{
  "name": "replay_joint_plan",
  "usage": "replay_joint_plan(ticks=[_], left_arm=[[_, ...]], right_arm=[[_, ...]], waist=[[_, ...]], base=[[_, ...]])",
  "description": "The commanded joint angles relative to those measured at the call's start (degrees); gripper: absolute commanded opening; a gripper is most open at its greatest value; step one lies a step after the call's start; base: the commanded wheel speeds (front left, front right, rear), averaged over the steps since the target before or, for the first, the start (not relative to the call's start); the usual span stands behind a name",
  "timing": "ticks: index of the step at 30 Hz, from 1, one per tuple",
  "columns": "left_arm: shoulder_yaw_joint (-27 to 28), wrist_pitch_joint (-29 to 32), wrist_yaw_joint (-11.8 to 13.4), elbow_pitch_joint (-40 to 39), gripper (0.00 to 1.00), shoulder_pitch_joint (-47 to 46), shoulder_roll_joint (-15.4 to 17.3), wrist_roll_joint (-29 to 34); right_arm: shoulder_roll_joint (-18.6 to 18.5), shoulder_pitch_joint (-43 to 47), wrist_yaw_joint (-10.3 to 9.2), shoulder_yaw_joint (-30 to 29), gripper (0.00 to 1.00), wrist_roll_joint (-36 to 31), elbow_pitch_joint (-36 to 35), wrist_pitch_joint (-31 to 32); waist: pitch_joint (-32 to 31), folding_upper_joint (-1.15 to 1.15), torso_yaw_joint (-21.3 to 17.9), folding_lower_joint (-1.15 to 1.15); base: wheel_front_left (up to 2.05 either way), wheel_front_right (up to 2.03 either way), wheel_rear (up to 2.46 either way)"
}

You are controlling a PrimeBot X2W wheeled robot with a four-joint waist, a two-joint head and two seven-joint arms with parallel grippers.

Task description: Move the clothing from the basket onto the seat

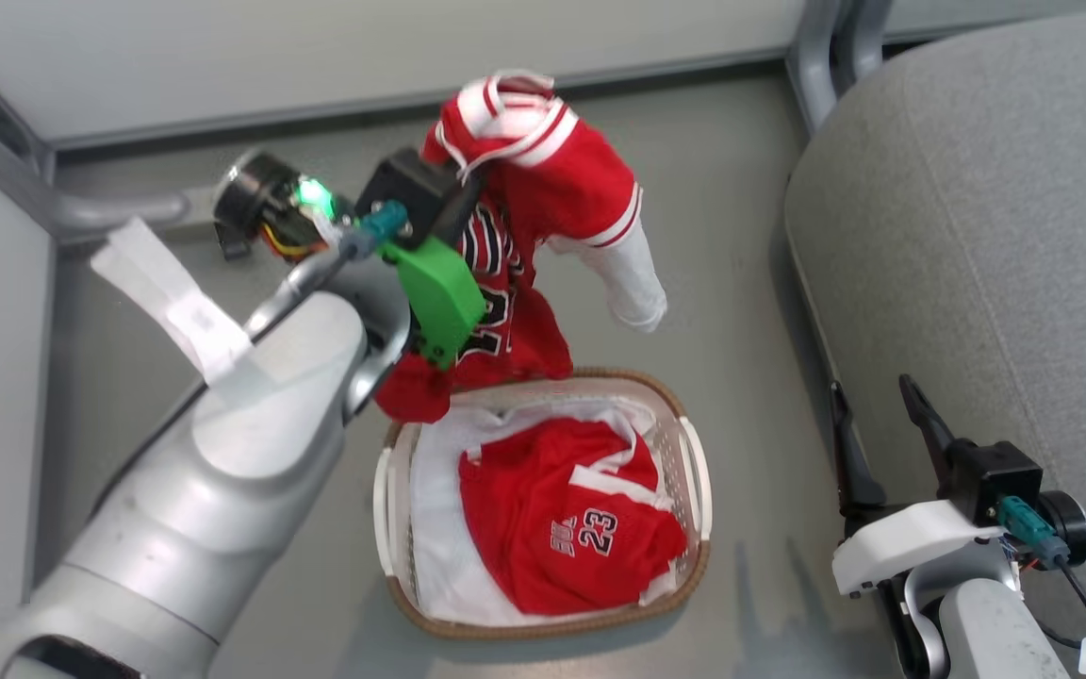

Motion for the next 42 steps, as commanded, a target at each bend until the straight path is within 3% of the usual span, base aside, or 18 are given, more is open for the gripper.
replay_joint_plan(ticks=[1, 11, 19, 24, 33, 42], left_arm=[[-0.6, 1.2, -0.1, -1.6, 0.0, -1.6, 1.2, -1.4], [-4.3, 8.9, -0.1, -8.6, 0.0, -11.6, 5.0, -7.9], [-4.5, 10.1, -0.1, -7.3, 0.0, -14.4, 4.6, -9.5], [-5.2, 10.6, -0.1, -7.4, 0.0, -13.7, 4.0, -10.7], [-7.0, 11.8, 0.0, -9.1, 0.0, -12.6, 2.9, -12.1], [-8.6, 11.7, 0.0, -11.3, 0.0, -11.2, 1.3, -13.6]], right_arm=[[-0.2, 0.9, -0.03, 0.3, 1.0, -0.4, 0.0, -0.2], [-0.2, -2.8, -0.03, 7.2, 1.0, -0.6, -2.4, -0.2], [-0.3, -6.9, -0.03, 18.5, 1.0, 0.7, -7.0, -0.2], [-0.3, -9.1, -0.03, 20.4, 1.0, -0.1, -6.4, -0.2], [-0.2, -18.7, -0.03, 23.9, 1.0, -4.0, 6.3, -0.2], [-0.2, -28.4, -0.03, 27.1, 1.0, -3.9, 18.6, -0.1]], waist=[[-6.0, 0.0, 0.5, 0.0], [-8.3, 0.0, -1.2, 0.0], [-9.4, 0.0, -2.0, 0.0], [-10.1, 0.0, -2.1, 0.0], [-10.7, 0.0, -0.7, 0.0], [-11.3, 0.0, 1.4, 0.0]], base=[[0.0, 0.0, 0.0], [0.0, 0.0, 0.0], [0.0, 0.0, 0.0], [0.0, 0.0, 0.0], [0.0, 0.0, 0.0], [0.0, 0.0, 0.0]])
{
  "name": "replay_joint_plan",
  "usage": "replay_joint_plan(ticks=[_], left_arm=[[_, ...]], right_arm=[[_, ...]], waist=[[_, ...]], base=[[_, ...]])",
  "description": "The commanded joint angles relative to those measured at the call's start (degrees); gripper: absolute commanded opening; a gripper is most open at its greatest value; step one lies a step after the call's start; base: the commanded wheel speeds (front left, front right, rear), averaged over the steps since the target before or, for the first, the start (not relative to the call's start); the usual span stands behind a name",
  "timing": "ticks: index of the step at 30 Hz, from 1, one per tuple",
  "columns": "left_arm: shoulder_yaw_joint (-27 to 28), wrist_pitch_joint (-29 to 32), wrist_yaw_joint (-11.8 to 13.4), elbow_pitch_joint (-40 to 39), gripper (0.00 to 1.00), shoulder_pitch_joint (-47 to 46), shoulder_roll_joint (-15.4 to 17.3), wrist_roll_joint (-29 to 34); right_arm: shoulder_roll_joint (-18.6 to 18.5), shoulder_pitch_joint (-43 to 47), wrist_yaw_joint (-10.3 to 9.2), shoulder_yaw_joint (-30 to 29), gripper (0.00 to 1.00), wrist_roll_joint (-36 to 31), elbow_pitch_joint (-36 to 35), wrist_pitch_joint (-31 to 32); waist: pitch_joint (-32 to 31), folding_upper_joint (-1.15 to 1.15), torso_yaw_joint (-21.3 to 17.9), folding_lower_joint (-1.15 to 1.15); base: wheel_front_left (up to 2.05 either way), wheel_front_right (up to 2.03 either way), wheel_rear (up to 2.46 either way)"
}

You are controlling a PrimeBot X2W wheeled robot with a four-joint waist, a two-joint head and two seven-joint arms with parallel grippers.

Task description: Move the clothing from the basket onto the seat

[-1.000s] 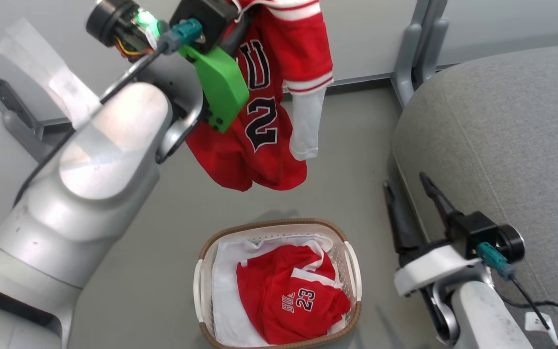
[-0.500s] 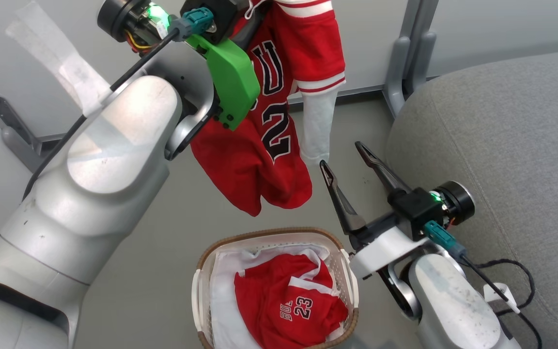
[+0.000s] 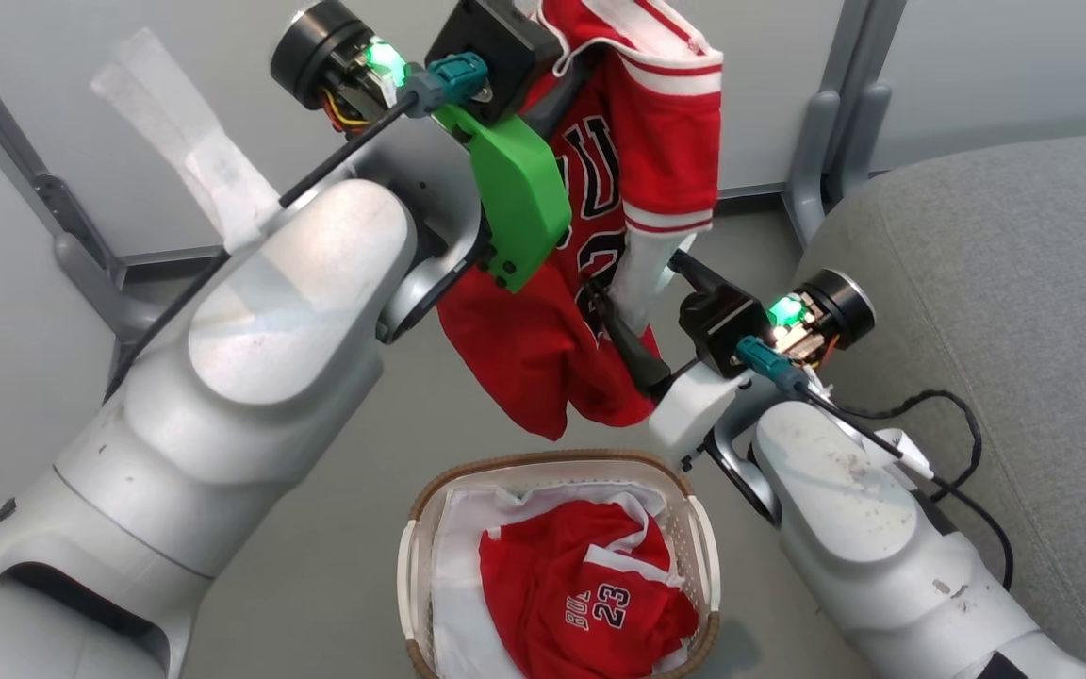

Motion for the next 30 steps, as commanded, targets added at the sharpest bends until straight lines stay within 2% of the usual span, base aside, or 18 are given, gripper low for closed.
replay_joint_plan(ticks=[1, 4, 5, 6, 7, 8, 19, 20, 22, 26, 30], left_arm=[[-0.2, 0.0, 0.1, -0.5, 0.0, 1.0, -0.3, -0.5], [-0.3, 0.0, 0.1, -1.6, 0.0, 1.6, -0.4, -1.2], [-0.3, 0.0, 0.1, -2.0, 0.0, 2.1, -0.4, -1.5], [-0.3, 0.1, 0.2, -2.2, 0.0, 2.3, -0.4, -1.7], [-0.3, 0.2, 0.2, -2.5, 0.0, 2.7, -0.1, -1.9], [-0.3, 0.1, 0.3, -2.8, 0.0, 3.0, 0.2, -2.0], [1.7, -0.3, 2.5, -2.9, 0.0, 7.2, 4.7, -4.1], [2.2, -0.6, 2.7, -2.7, 0.14, 7.7, 5.2, -4.6], [2.8, -1.5, 3.2, -2.3, 0.99, 8.8, 5.9, -5.1], [4.0, -3.6, 3.9, -1.4, 1.0, 11.0, 7.2, -6.0], [4.4, -5.9, 3.4, -1.2, 1.0, 14.0, 7.9, -7.1]], right_arm=[[-0.2, -1.3, -0.04, 0.6, 1.0, 0.6, 1.4, -0.1], [-0.2, -3.3, -0.04, 1.4, 1.0, 1.5, 3.6, -0.1], [-0.2, -4.0, -0.04, 1.7, 0.8, 1.8, 4.3, -0.1], [-0.2, -4.3, -0.04, 2.0, 0.43, 2.1, 4.9, -0.1], [-0.2, -4.7, -0.04, 2.3, 0.16, 2.4, 5.4, -0.1], [-0.2, -5.1, -0.04, 2.6, 0.0, 2.7, 5.8, -0.1], [-0.2, -6.1, -0.04, 1.1, 0.0, 1.8, 5.3, -0.1], [-0.2, -6.1, -0.04, 0.7, 0.0, 1.7, 5.1, -0.1], [-0.2, -6.3, -0.04, 0.1, 0.0, 1.3, 4.8, -0.1], [-0.2, -6.9, -0.04, -1.4, 0.0, 0.6, 4.4, -0.1], [-0.3, -7.0, -0.04, -3.0, 0.0, -0.3, 4.3, -0.1]], waist=[[-0.2, 0.0, 0.6, 0.0], [-0.5, 0.0, 1.0, 0.0], [-0.5, 0.0, 1.2, 0.0], [-0.6, 0.0, 1.3, 0.0], [-0.6, 0.0, 1.4, 0.0], [-0.6, 0.0, 1.4, 0.0], [-0.3, 0.0, 0.2, 0.0], [-0.2, 0.0, -0.1, 0.0], [0.0, 0.0, -0.5, 0.0], [0.4, 0.0, -1.1, 0.0], [0.8, 0.0, -1.6, 0.0]], base=[[0.0, 0.0, 0.0], [0.0, 0.0, 0.0], [0.0, 0.0, 0.0], [0.0, 0.0, 0.0], [0.0, 0.0, 0.0], [0.0, 0.0, 0.0], [0.0, 0.0, 0.0], [0.0, 0.0, 0.0], [0.0, 0.0, 0.0], [0.0, 0.0, 0.0], [0.0, 0.0, 0.0]])
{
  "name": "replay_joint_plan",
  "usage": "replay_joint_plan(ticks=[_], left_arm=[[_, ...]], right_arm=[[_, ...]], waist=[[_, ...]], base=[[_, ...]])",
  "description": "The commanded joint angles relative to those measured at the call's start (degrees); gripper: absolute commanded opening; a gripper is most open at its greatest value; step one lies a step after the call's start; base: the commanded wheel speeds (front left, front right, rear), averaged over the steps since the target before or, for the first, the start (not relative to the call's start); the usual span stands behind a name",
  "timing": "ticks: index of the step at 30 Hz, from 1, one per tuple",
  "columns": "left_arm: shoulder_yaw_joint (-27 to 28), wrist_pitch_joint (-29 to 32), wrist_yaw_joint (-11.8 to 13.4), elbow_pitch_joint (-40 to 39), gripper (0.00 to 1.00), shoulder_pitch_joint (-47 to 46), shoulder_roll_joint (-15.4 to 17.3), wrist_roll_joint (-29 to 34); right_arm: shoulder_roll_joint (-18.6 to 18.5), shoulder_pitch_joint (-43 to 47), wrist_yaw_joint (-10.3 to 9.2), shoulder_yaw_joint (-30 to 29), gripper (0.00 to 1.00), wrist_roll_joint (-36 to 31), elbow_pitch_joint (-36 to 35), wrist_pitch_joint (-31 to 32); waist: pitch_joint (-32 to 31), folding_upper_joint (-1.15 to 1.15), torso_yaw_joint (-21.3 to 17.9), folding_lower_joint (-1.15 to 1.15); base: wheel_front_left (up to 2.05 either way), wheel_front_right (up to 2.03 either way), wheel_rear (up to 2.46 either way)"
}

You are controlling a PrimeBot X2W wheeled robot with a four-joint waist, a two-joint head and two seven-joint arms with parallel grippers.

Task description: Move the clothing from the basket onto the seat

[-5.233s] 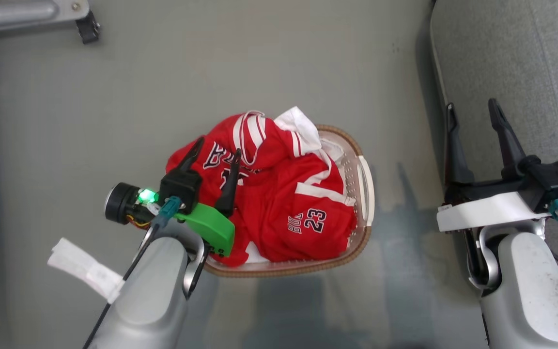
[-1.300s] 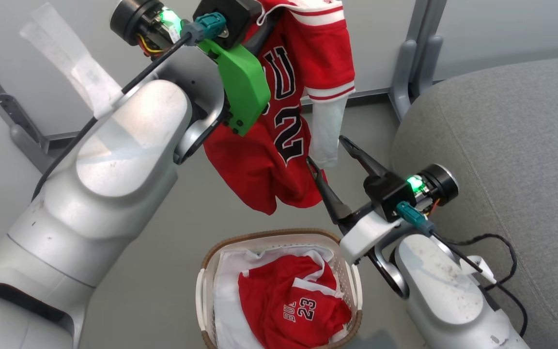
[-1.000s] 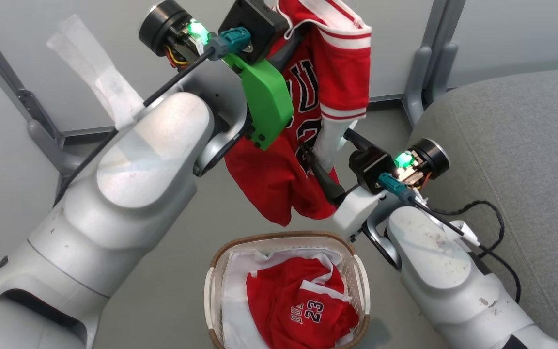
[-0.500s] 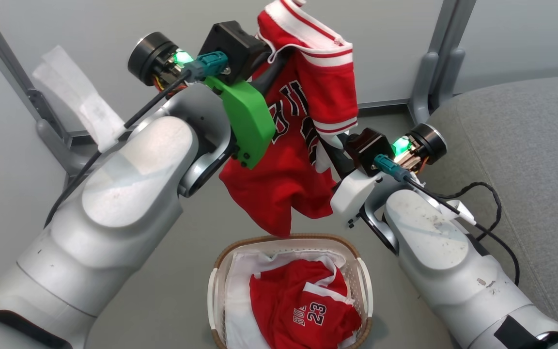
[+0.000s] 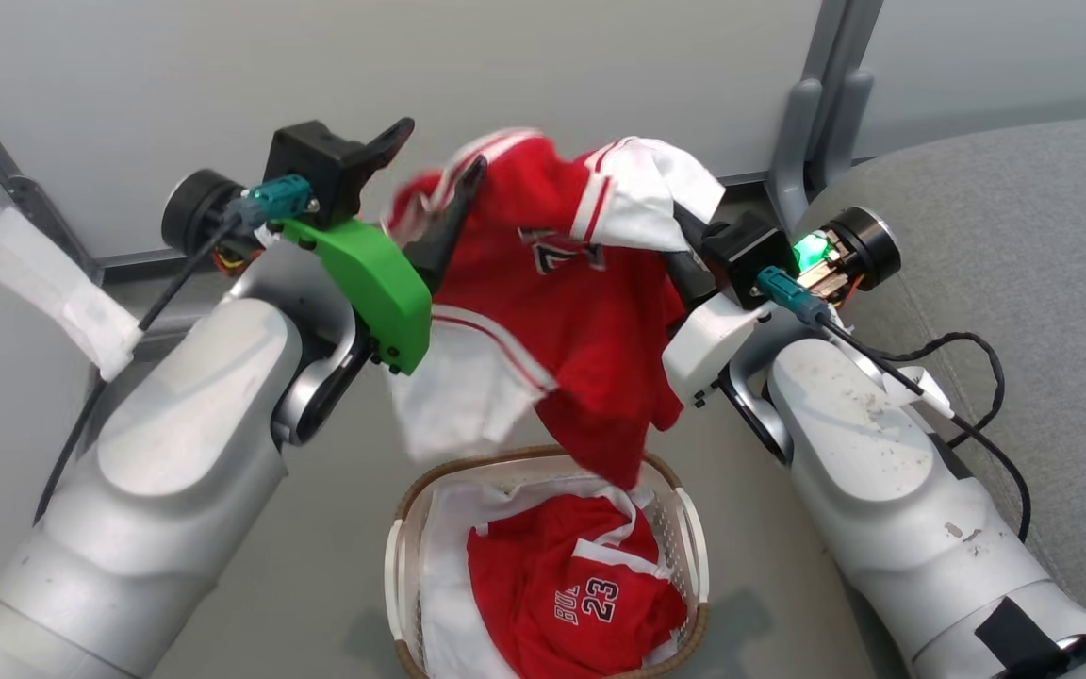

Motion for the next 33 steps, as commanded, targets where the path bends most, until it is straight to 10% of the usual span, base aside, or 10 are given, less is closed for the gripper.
replay_joint_plan(ticks=[1, 17, 33], left_arm=[[0.1, -0.9, -0.1, 0.0, 1.0, 1.7, 0.6, -0.4], [-1.0, -12.5, 1.5, -2.0, 1.0, 12.9, -1.3, -0.5], [-2.5, -16.0, 1.7, -0.4, 1.0, 14.5, -3.6, 2.2]], right_arm=[[-0.3, -0.4, -0.05, -0.7, 0.0, -0.5, -0.1, -0.1], [-5.3, 0.1, -0.06, -7.4, 0.0, -2.8, -1.1, -0.1], [-7.9, 0.7, -0.06, -9.3, 0.0, -2.1, -5.8, -0.1]], waist=[[0.2, 0.0, -0.3, 0.0], [2.6, 0.0, -3.7, 0.0], [6.1, 0.0, -15.7, 0.0]], base=[[0.0, 0.0, 0.0], [0.0, 0.0, 0.0], [0.0, 0.0, 0.0]])
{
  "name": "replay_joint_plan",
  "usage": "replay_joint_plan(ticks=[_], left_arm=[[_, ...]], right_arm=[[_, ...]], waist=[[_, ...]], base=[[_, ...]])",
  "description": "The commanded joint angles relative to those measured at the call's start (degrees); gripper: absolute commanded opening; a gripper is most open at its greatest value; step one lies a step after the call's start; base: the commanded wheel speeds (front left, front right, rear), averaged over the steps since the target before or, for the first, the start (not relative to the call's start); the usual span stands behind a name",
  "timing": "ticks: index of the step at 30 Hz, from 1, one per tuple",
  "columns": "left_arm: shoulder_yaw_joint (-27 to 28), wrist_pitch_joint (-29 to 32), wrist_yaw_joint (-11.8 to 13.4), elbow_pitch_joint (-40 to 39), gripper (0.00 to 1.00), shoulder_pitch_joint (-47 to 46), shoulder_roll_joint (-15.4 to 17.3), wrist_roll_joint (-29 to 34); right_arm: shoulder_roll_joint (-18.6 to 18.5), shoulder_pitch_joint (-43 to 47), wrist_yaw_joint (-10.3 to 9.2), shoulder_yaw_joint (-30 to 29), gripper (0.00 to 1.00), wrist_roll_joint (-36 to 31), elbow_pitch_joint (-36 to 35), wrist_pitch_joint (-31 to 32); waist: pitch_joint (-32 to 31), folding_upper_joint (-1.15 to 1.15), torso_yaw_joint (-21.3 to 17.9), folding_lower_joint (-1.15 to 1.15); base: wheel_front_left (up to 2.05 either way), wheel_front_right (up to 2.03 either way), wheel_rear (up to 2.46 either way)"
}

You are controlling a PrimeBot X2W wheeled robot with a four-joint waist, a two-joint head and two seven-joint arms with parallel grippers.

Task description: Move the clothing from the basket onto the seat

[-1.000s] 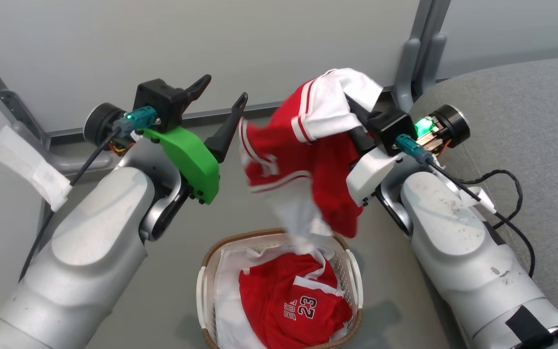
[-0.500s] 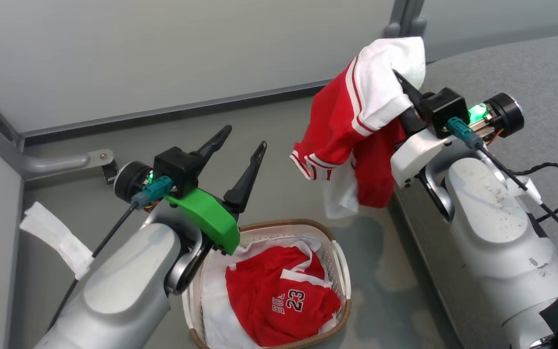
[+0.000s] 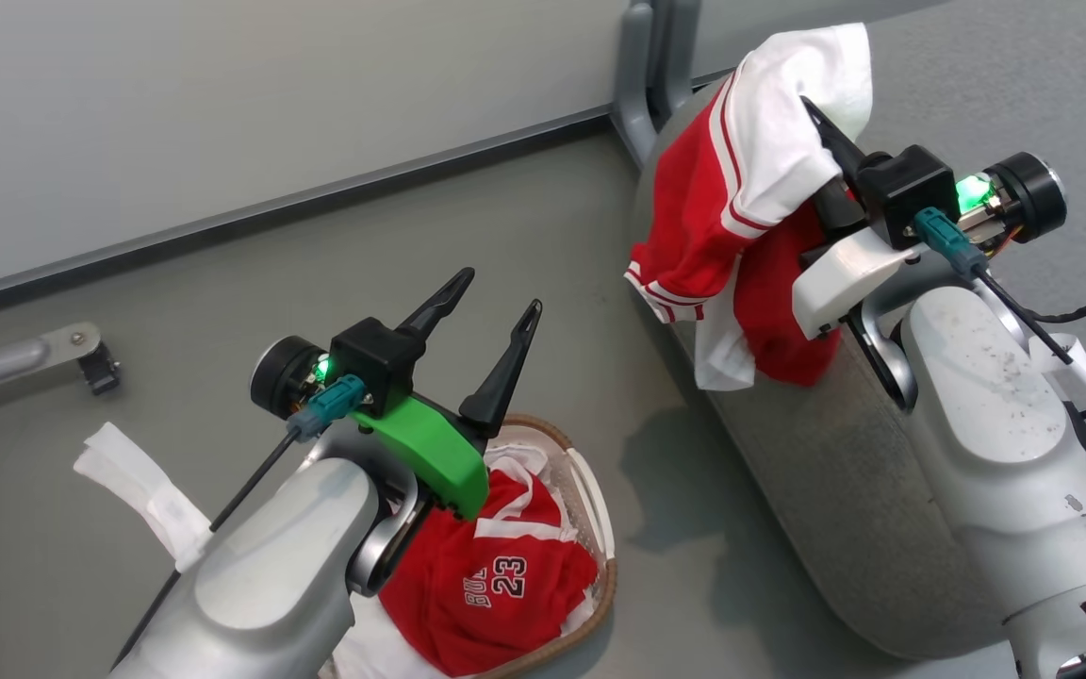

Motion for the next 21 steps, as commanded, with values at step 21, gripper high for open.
replay_joint_plan(ticks=[21], left_arm=[[-2.5, 0.8, 0.3, -0.9, 1.0, -2.5, -0.6, 2.9]], right_arm=[[0.1, 3.6, -0.08, -3.5, 0.0, 1.0, -4.8, -0.1]], waist=[[6.4, 0.0, -14.9, 0.0]], base=[[0.0, 0.0, 0.0]])
